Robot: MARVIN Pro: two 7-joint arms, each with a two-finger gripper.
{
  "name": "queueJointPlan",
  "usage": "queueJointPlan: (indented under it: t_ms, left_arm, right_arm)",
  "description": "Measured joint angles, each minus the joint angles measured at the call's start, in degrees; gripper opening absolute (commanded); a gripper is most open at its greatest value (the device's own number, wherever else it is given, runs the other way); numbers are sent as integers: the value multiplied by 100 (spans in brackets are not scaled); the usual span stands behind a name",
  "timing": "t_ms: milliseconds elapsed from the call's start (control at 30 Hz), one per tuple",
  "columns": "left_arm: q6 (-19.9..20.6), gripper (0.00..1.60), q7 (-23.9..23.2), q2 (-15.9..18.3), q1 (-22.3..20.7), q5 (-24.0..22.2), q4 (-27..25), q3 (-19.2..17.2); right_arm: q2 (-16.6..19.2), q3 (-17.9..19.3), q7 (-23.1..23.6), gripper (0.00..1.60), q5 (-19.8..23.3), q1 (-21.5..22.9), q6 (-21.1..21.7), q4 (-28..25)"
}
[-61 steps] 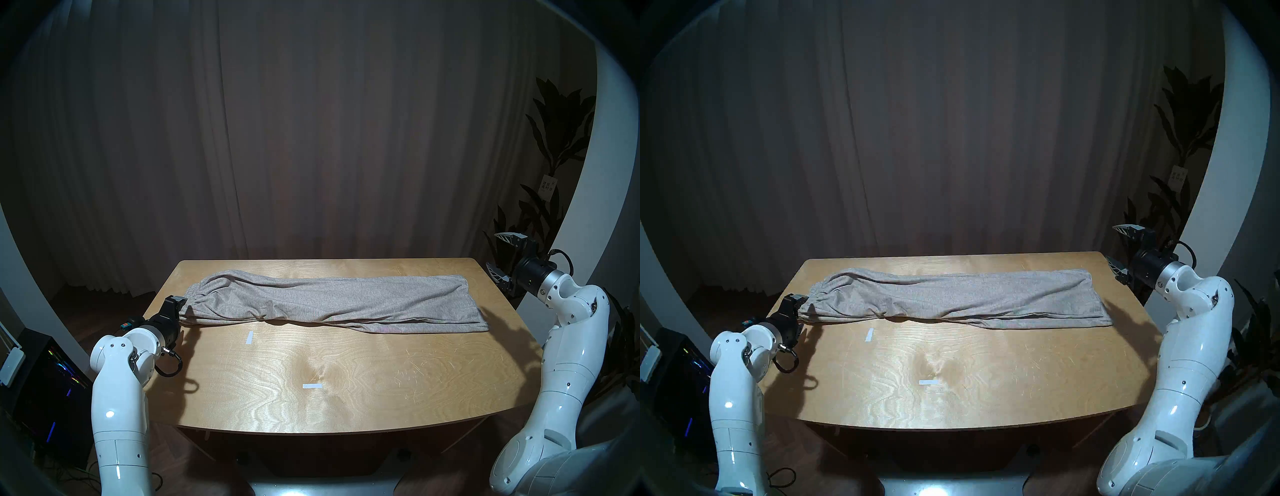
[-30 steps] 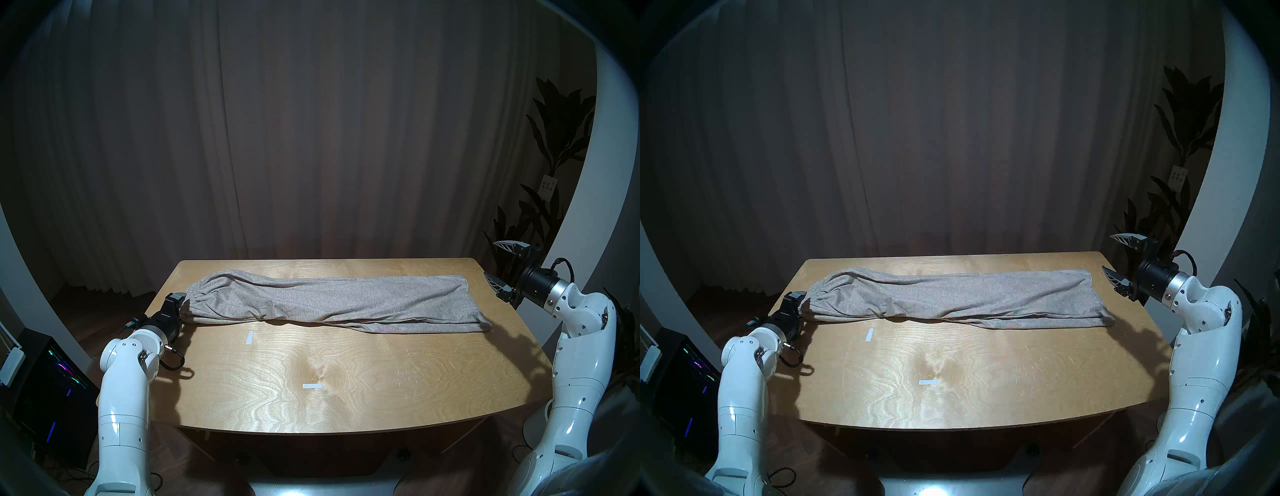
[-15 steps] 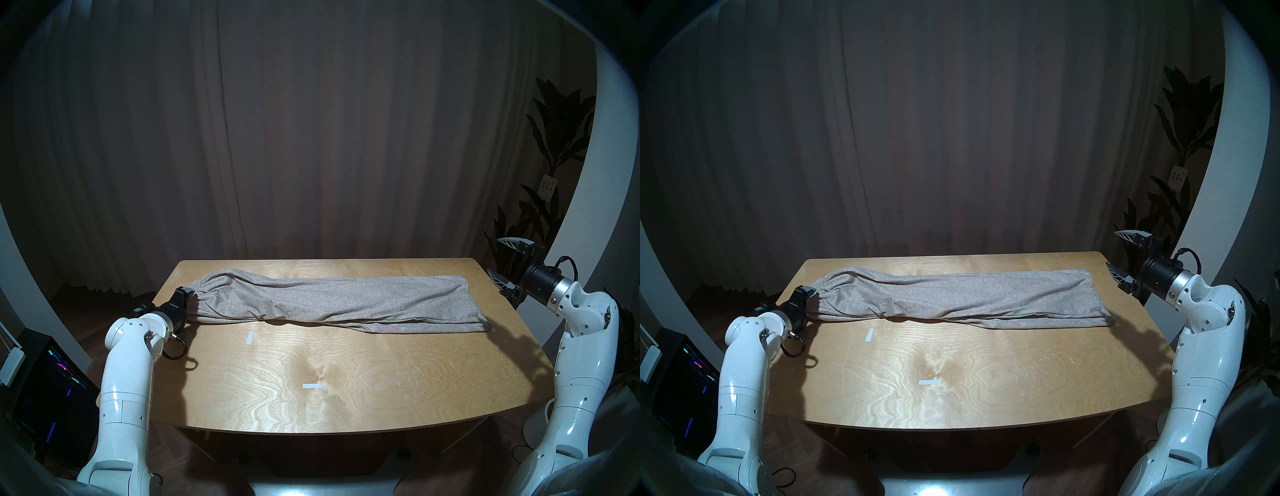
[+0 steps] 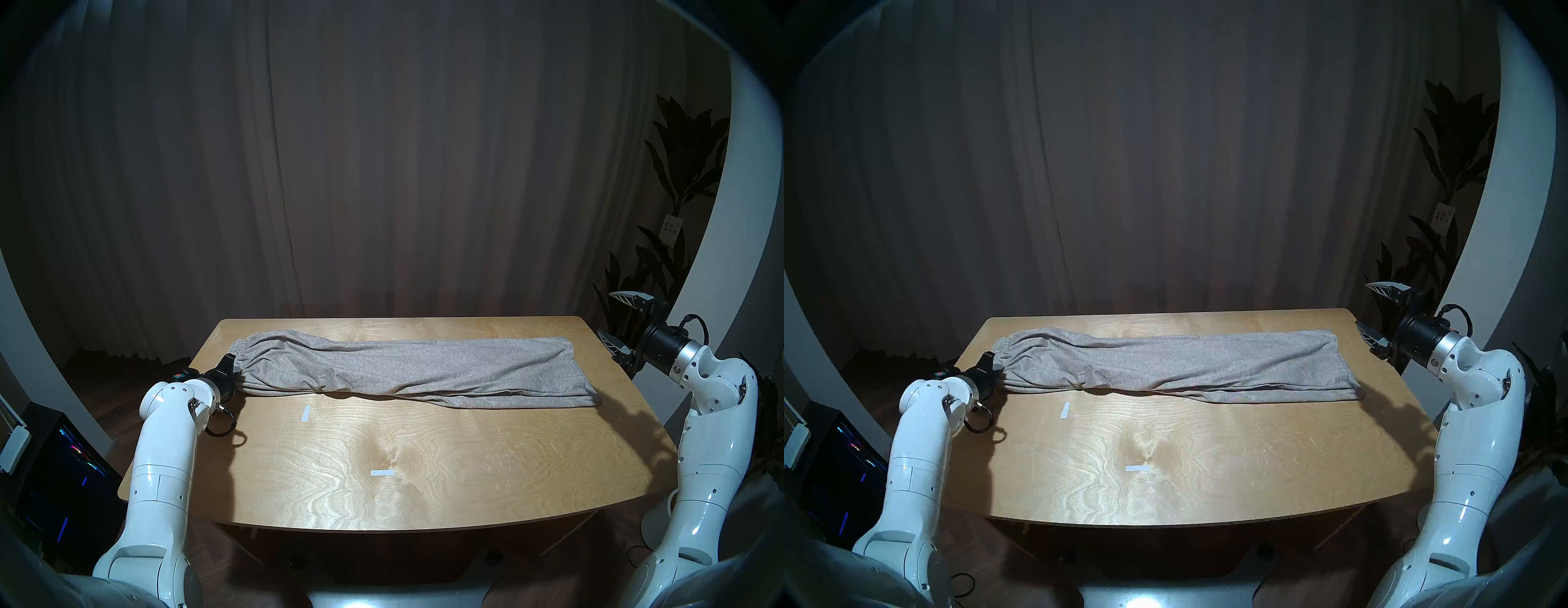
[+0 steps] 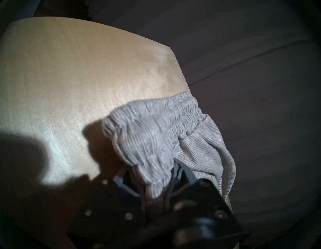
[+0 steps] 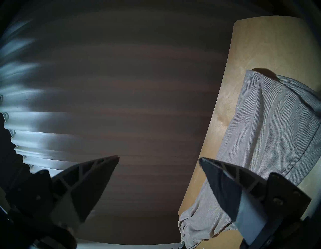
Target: Fold the pants in half lengthwise, then in half again, and set them down flat
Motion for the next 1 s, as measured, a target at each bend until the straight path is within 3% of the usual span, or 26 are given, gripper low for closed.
queueJointPlan:
  t_ms: [400,1000]
  left_arm:
    - [-21,0,-415,-151,267,135,-722,288]
    - [-174,0,-980,-425,311,486,-2004,1102]
  right_arm:
    - [-98,36,-11,160,-29,-13,0,-94]
    - [-158,89,-100,160,-66,-21,-23,-192]
